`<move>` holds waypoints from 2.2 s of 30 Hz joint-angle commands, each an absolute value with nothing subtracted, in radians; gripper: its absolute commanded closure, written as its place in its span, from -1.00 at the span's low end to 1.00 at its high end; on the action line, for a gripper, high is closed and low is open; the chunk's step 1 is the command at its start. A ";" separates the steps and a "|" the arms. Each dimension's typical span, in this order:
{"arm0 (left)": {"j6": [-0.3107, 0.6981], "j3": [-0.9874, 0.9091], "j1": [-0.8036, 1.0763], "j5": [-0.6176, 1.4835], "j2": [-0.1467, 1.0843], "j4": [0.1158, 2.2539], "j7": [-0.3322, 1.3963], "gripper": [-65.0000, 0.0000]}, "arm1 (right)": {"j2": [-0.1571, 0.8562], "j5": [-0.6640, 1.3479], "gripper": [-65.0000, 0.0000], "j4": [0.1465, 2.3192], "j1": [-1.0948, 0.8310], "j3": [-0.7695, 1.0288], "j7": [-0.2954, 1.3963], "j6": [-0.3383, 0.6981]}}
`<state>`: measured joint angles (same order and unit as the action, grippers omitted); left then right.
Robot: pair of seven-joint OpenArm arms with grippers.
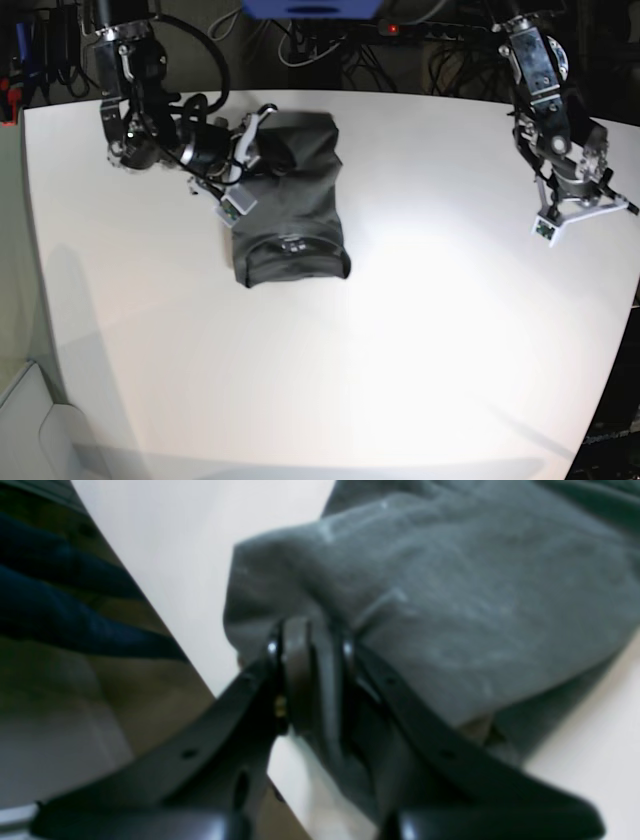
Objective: Layout the t-shirt on the table in an organized manner, then fold the t-shirt properly
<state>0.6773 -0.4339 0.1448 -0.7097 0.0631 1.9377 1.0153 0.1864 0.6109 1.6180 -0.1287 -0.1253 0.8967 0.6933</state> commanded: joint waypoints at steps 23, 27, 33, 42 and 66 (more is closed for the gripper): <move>0.670 -0.410 0.312 -0.432 -0.061 2.015 1.007 0.99 | 0.389 0.605 0.81 2.002 -0.380 -0.071 0.865 0.698; 0.670 -0.335 0.380 -0.430 -0.087 2.020 1.007 0.99 | 0.414 0.605 0.81 2.003 -0.490 0.044 0.858 0.698; 0.670 -0.228 0.486 -0.394 -0.093 2.020 1.006 0.99 | 0.483 0.604 0.82 2.003 -0.647 0.105 0.816 0.698; 0.656 -0.160 0.699 -0.392 -0.088 2.011 0.937 0.99 | 0.427 0.323 0.89 1.974 -0.858 0.105 0.674 0.698; 0.653 -0.366 0.627 -0.277 -0.105 1.383 0.696 0.99 | 0.309 0.140 1.00 1.307 -0.671 0.099 0.470 0.698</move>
<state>0.6491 -0.3679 0.6147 -0.2848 -0.1017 1.3636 0.7044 0.2985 0.1368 1.2877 -0.6582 0.0933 0.4763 0.6914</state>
